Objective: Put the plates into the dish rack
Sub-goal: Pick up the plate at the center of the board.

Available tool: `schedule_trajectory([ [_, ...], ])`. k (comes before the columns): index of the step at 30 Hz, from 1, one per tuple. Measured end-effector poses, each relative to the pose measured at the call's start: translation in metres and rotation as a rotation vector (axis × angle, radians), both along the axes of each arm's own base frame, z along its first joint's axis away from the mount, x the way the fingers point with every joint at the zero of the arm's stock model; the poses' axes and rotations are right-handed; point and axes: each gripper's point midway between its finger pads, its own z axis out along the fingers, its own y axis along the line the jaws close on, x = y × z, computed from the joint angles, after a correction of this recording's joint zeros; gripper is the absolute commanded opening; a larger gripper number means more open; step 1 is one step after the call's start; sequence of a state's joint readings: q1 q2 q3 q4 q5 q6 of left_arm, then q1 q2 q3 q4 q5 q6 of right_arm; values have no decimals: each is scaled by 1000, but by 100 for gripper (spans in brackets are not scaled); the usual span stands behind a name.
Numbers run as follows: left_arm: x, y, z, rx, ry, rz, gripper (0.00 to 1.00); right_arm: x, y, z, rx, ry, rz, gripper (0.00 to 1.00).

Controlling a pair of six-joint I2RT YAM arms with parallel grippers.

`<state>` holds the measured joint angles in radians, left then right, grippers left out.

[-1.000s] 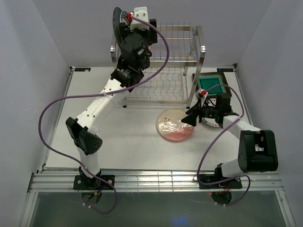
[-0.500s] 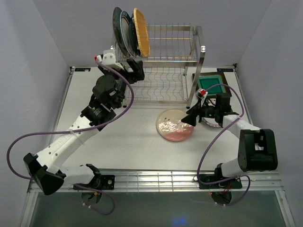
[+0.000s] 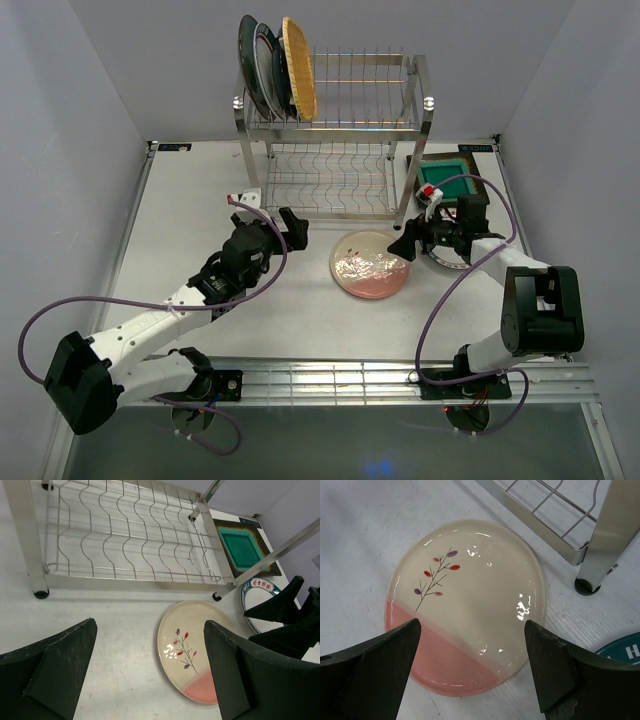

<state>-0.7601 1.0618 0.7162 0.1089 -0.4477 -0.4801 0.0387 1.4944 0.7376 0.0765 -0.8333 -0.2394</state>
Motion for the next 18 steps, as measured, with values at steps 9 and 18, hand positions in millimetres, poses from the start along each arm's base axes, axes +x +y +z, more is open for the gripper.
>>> schedule_trajectory([
  [9, -25, -9, -67, -26, 89, -68, 98, -15, 15, 21, -56, -125, 29, 94],
  [18, -37, -8, -88, -41, 104, -106, 98, -54, 51, 26, -101, -266, 194, 93],
])
